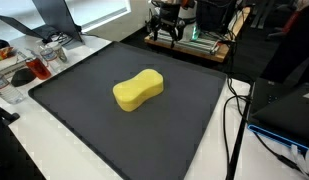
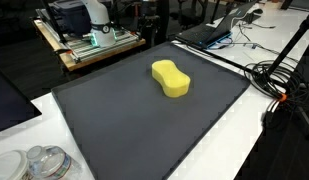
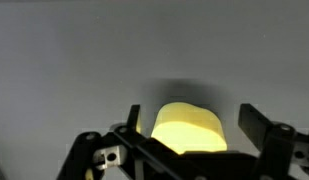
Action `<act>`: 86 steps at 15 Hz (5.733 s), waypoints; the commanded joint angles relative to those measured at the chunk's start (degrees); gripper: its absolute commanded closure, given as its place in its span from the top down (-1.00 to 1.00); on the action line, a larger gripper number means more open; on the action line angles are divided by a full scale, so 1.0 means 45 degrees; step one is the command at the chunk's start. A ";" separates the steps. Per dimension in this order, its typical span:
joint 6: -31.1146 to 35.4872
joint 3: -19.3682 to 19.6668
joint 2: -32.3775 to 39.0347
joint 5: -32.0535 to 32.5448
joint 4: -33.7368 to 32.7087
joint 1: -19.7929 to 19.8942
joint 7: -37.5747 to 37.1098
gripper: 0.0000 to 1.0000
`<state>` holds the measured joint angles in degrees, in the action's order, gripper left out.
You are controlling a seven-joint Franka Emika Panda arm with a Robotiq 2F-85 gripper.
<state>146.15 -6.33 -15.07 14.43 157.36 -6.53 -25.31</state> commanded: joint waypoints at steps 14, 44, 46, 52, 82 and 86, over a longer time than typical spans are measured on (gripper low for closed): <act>0.0080 0.5023 0.2388 -0.9898 -0.2310 0.0751 1.2159 1.00; -0.4405 0.0798 1.1310 -0.5777 -1.5726 0.4033 1.5312 1.00; -0.4366 0.0548 1.1476 -0.5362 -1.6016 0.3881 1.5669 1.00; -0.4382 0.0333 1.1730 -0.4115 -1.6621 0.3186 1.6394 1.00; -0.7723 0.1221 0.8717 0.1568 -1.2840 -0.2734 -0.0257 1.00; -0.6187 0.1269 0.8069 0.1366 -1.0986 -0.2386 -0.1658 1.00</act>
<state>112.79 -1.02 25.53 20.22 99.57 -18.22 -28.36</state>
